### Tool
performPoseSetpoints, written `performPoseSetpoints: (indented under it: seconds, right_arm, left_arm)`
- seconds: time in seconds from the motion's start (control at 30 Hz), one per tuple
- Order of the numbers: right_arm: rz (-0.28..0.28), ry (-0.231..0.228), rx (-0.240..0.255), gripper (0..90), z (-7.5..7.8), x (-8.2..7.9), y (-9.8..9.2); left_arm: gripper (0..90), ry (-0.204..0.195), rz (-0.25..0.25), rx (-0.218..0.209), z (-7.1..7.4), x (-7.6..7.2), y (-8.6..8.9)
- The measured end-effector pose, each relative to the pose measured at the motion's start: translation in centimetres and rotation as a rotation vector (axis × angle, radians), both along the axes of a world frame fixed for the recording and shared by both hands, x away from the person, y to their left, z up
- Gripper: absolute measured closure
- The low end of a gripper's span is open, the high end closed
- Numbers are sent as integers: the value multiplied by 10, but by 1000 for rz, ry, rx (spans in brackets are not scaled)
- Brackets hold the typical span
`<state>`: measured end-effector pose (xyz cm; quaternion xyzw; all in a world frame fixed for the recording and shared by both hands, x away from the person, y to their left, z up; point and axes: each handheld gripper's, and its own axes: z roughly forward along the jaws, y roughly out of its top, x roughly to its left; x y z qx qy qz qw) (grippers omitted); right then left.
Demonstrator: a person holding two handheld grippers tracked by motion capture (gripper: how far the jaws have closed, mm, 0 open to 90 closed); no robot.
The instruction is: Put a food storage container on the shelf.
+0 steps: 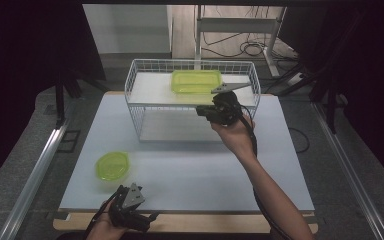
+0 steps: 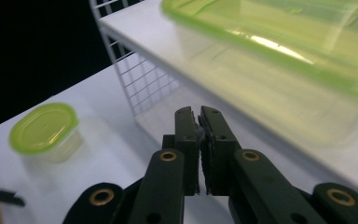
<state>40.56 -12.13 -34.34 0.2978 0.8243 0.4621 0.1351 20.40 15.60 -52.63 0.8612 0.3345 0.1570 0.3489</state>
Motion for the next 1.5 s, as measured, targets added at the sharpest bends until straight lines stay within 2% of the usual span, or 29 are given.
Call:
performPoseSetpoints:
  seconds: [0.03,0.07,0.1,0.3,0.33,0.37,0.43,0.47,0.5,0.6,0.63,0.7,0.73,0.87,0.97,1.03,1.1,1.13,1.27,1.3,1.4,1.5]
  right_arm:
    - [21,4,1,781,-3,-9,-3]
    - [21,4,1,781,-3,-9,-3]
    - [30,6,2,735,-8,-18,-6]
    - [55,37,10,616,-28,-45,-20]
    - [55,37,10,616,-28,-45,-20]
    - [55,44,13,573,-36,-55,-25]
    - [56,49,15,549,-38,-58,-27]
    - [53,51,21,485,-45,-67,-34]
    - [53,51,21,485,-45,-67,-34]
    - [46,59,30,396,-52,-76,-42]
    - [37,53,23,341,-56,-83,-47]
    - [33,49,17,320,-58,-86,-50]
    - [21,38,10,276,-64,-92,-55]
    - [15,45,17,243,-72,-99,-61]
    - [4,47,19,204,-81,-105,-67]
    - [-3,42,-4,155,-89,-110,-73]
    - [-4,35,-10,135,-92,-112,-75]
    - [-5,29,-23,102,-99,-116,-79]
    - [-7,7,-36,87,-107,-121,-86]
    - [-11,-2,-41,81,-113,-125,-91]
    - [-15,-2,-46,74,-119,-128,-96]
    - [-22,-2,-68,62,-130,-133,-104]
  left_arm:
    - [39,0,-1,-2,0,0,0]
    - [39,1,0,-4,0,0,0]
    - [39,4,5,-11,0,0,0]
    - [48,28,4,-19,2,2,2]
    - [50,28,4,-19,2,2,2]
    - [51,31,4,-24,3,1,2]
    - [46,26,11,-25,4,1,3]
    - [42,16,22,-25,5,1,4]
    - [39,16,22,-25,5,1,4]
    - [36,19,30,-52,6,1,7]
    - [36,20,31,-60,7,1,7]
    - [36,13,33,-61,7,1,8]
    - [36,3,34,-59,6,1,8]
    - [34,-21,23,-50,3,0,6]
    - [34,-32,18,-63,2,0,6]
    - [35,-36,7,-102,1,0,7]
    - [37,-34,7,-110,2,1,8]
    - [38,-34,9,-115,1,1,9]
    - [38,-46,11,-106,1,1,10]
    - [38,-49,12,-99,0,1,10]
    - [38,-52,10,-89,-1,1,10]
    - [38,-55,2,-52,-3,2,8]
